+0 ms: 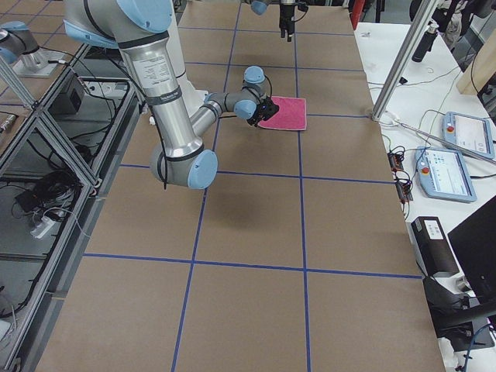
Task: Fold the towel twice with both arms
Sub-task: 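Move the right gripper to the pink towel's nearest corner while the left arm approaches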
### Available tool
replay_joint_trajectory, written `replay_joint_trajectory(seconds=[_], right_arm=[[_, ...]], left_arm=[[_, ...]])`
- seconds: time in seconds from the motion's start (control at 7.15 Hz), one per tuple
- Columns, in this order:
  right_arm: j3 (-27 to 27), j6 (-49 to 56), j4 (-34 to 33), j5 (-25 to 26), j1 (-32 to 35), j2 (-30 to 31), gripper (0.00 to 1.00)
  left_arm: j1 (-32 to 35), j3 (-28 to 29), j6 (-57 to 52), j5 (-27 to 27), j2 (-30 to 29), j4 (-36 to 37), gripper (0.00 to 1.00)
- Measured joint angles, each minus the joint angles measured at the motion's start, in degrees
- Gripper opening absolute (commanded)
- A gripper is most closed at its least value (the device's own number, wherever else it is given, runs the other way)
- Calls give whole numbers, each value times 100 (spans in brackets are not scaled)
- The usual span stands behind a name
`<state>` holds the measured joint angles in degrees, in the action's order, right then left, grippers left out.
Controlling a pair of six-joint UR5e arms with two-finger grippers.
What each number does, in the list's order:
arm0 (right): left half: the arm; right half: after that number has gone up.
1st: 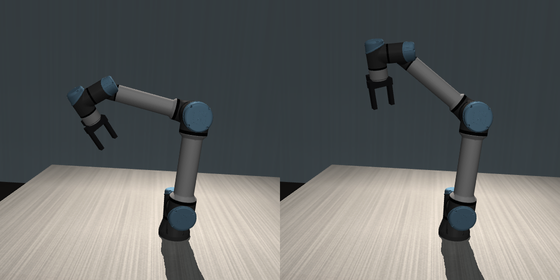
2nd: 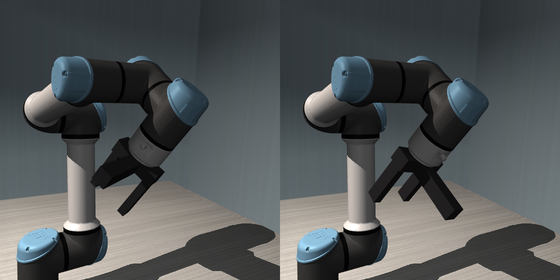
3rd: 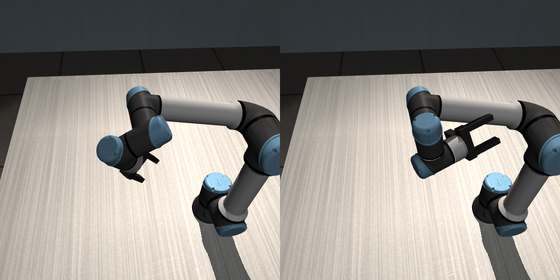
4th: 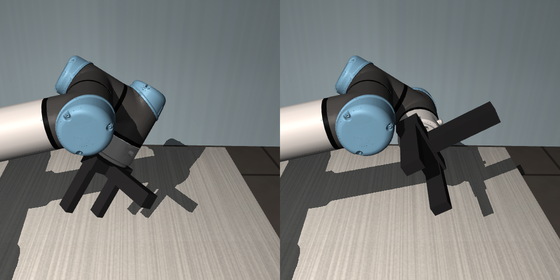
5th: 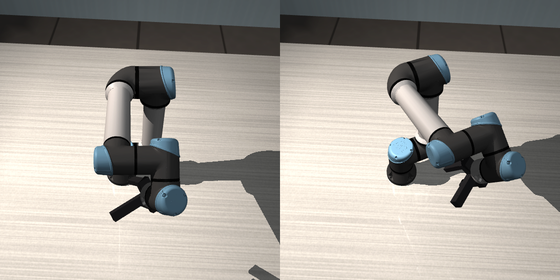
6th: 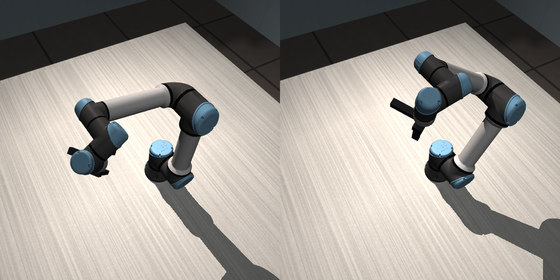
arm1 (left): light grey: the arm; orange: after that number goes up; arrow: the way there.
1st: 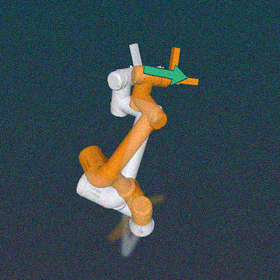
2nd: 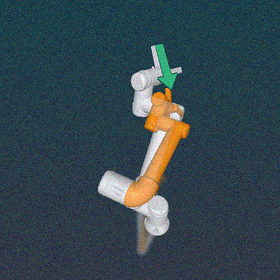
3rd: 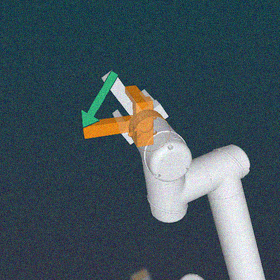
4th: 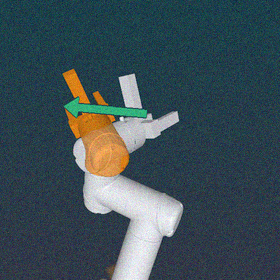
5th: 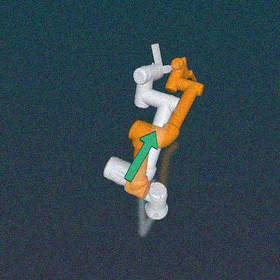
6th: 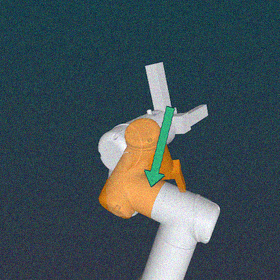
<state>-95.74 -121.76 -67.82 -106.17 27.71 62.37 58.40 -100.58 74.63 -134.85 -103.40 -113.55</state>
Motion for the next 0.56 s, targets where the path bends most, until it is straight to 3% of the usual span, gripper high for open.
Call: replay_joint_trajectory(seconds=[0.42, 0.56], right_arm=[[33, -168, -3, 5, -69, 43, 66], [39, -194, -3, 12, -97, 42, 57]], left_arm=[[-11, -5, 105, 2, -27, 0, 100], [-13, -5, 127, 2, -35, 0, 100]])
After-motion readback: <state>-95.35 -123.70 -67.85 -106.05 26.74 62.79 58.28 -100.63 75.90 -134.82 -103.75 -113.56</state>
